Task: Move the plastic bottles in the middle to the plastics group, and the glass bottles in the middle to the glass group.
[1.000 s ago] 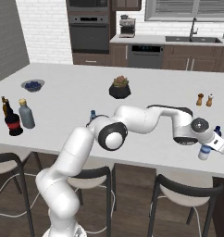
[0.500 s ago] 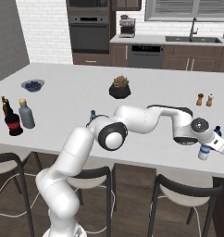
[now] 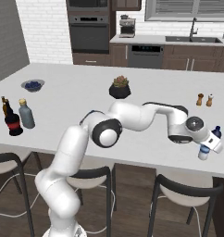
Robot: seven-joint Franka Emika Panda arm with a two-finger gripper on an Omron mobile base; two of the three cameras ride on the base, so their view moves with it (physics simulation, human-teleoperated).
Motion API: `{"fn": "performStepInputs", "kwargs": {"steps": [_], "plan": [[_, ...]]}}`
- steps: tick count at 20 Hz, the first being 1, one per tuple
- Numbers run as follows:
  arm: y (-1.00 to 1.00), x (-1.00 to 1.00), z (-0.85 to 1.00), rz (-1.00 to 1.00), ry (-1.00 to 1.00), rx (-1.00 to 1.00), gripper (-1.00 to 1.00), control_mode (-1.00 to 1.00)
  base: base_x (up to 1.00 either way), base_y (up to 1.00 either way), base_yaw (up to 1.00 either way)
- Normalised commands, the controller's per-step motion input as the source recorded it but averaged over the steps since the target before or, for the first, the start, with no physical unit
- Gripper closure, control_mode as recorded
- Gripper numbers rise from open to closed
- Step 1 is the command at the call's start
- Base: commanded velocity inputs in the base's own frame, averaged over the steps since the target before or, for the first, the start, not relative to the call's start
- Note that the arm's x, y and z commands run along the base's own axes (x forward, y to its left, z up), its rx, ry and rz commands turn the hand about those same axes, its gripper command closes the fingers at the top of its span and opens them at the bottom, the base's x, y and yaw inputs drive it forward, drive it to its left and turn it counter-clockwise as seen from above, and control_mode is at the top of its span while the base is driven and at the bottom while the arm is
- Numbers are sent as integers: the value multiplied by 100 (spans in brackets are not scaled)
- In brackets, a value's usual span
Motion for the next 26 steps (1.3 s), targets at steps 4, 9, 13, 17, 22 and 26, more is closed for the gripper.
{"fn": "performStepInputs", "kwargs": {"steps": [4, 9, 13, 17, 22, 26], "plan": [[0, -46, 22, 0, 2, 0, -100, -100, 0, 0, 0], [18, -38, 28, 0, 4, 0, -100, -100, 0, 0, 0], [39, -16, 38, 2, 11, 0, -100, -100, 0, 0, 0], [43, -22, 41, 7, 15, 0, -100, -100, 0, 0, 0], [60, -16, 28, 17, 18, 0, -100, -100, 0, 0, 0], [69, 0, 17, 20, 21, 0, -100, -100, 0, 0, 0]]}}
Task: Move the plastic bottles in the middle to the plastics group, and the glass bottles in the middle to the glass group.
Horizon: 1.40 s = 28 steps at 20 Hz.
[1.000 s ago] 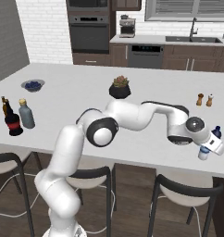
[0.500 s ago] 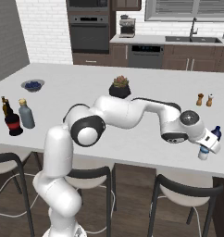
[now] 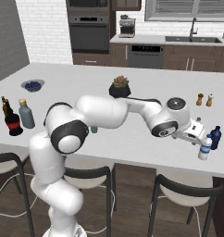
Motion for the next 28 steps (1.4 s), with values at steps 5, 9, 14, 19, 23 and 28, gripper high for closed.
{"fn": "performStepInputs", "kwargs": {"steps": [5, 9, 14, 19, 23, 28], "plan": [[59, 0, 24, 19, 10, 0, -100, -100, 0, 0, 0], [48, 0, 31, 18, 2, 0, -100, -100, 0, 0, 0], [51, 0, 21, 18, -3, 1, -100, -100, 0, 0, 0], [60, 0, 5, 21, -16, 7, -100, -100, 0, 0, 0], [57, 0, 28, 14, -24, 6, -100, -100, 0, 0, 0], [74, 0, 14, 15, -17, 3, -100, -100, 0, 0, 0]]}}
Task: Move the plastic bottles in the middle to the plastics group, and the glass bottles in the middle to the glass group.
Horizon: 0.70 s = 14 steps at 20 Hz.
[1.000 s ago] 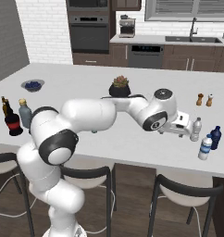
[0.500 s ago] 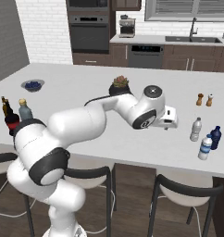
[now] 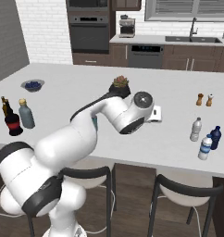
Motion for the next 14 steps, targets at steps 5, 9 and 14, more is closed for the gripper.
{"fn": "performStepInputs", "kwargs": {"steps": [5, 9, 14], "plan": [[65, 7, 18, 15, -10, 7, -100, -100, 0, 0, 0], [59, 19, 16, 13, -2, 6, -100, -100, 0, 0, 0], [46, 19, 13, 11, -1, 6, -100, -100, 0, 0, 0]]}}
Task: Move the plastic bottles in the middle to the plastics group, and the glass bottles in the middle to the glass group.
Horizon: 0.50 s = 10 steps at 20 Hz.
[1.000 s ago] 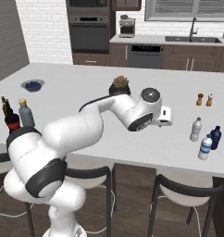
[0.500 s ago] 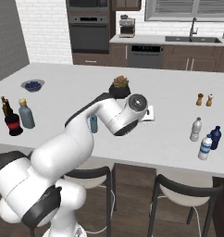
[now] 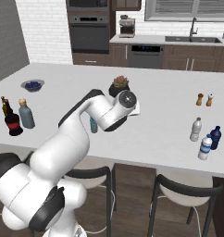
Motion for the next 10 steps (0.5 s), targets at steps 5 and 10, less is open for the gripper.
{"fn": "performStepInputs", "kwargs": {"steps": [5, 10], "plan": [[47, 19, 0, 11, 0, 3, -100, -100, 0, 0, 0], [68, 6, 0, 4, 0, 0, -100, -100, 0, 0, 0]]}}
